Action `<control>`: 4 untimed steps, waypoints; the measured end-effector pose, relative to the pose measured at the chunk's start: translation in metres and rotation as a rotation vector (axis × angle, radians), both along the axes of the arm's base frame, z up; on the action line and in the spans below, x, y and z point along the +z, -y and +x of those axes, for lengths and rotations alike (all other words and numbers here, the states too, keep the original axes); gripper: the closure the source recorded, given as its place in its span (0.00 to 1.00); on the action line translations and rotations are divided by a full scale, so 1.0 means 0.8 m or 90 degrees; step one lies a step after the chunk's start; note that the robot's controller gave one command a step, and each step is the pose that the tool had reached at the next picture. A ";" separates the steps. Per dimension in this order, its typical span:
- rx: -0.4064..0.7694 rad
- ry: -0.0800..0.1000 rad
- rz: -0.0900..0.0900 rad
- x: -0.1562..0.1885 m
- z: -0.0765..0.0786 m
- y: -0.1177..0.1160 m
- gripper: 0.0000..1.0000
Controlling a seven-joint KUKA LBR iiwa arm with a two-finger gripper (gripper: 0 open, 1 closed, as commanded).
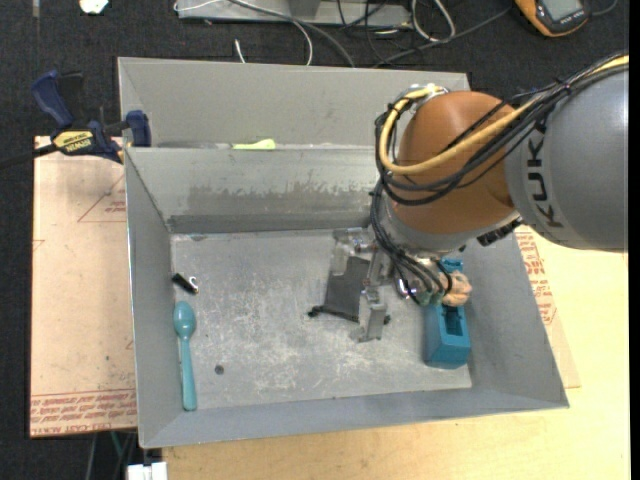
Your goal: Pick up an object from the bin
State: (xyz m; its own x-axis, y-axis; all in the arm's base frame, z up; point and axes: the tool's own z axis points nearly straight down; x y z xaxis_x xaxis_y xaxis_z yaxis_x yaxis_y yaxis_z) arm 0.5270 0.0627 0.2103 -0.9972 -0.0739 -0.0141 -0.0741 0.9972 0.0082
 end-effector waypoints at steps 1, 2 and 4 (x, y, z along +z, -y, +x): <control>-0.062 -0.004 0.001 -0.155 0.002 0.046 1.00; -0.062 -0.003 0.002 -0.154 0.003 0.045 0.00; -0.072 -0.002 0.003 -0.157 0.027 0.080 0.00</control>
Offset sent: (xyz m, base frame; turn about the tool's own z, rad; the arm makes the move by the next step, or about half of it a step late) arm 0.0000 0.0000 0.0000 0.0000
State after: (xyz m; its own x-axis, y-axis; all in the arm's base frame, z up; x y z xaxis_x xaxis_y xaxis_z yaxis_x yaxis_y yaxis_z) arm 0.5490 -0.0011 0.0849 -0.9991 0.0399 -0.0117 0.0398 0.9991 0.0133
